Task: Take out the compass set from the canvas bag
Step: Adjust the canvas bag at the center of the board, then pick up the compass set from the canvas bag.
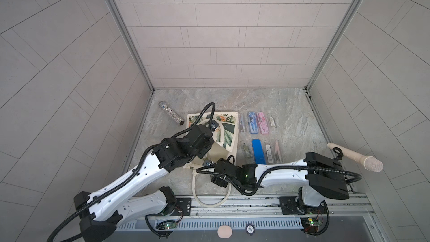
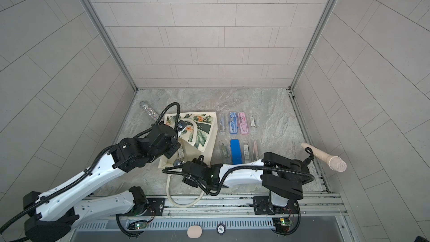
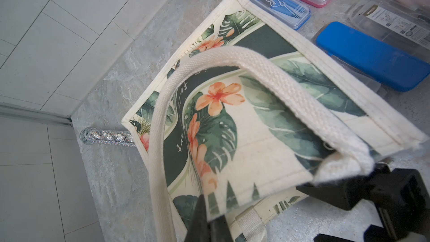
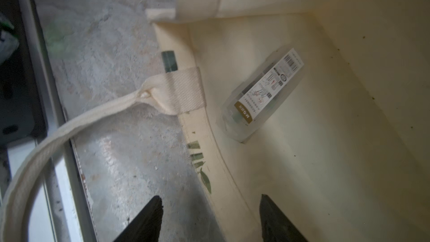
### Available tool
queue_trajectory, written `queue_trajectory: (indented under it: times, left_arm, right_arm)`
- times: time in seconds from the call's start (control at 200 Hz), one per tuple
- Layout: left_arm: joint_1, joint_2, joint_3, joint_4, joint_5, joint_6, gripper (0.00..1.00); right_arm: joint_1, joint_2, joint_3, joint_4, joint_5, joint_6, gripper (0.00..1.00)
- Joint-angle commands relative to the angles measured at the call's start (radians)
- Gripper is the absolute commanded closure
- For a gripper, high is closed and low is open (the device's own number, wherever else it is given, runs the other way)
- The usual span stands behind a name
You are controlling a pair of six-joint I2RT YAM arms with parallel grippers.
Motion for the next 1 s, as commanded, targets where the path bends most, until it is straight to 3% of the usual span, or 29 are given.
queue_trajectory:
  times: [0.0, 0.07, 0.31, 0.48, 0.726, 0.881, 0.991]
  left_arm:
    - [-0.002, -0.027, 0.044, -0.030, -0.008, -0.060, 1.00]
    - [-0.003, -0.037, 0.043, -0.030, 0.004, -0.076, 1.00]
    - [-0.002, -0.037, 0.046, -0.027, 0.040, -0.092, 1.00]
    - [-0.003, -0.063, 0.029, -0.029, 0.064, -0.089, 1.00]
    - [-0.003, -0.080, 0.036, -0.046, 0.088, -0.108, 1.00]
    - [-0.003, -0.079, 0.037, -0.050, 0.098, -0.113, 1.00]
    - [-0.002, -0.080, 0.045, -0.052, 0.101, -0.112, 1.00]
  right_arm:
    - [-0.001, 0.040, 0.004, 0.145, 0.086, 0.170, 0.26]
    - [-0.003, 0.063, -0.024, 0.231, 0.121, 0.220, 0.20]
    - [-0.016, 0.148, 0.028, 0.262, 0.207, 0.237, 0.15]
    - [-0.059, 0.168, 0.027, 0.310, 0.170, 0.304, 0.17]
    - [-0.062, 0.237, 0.090, 0.306, 0.140, 0.319, 0.12]
    - [-0.077, 0.281, 0.119, 0.271, 0.141, 0.358, 0.15]
    - [-0.097, 0.302, 0.106, 0.262, 0.126, 0.426, 0.25]
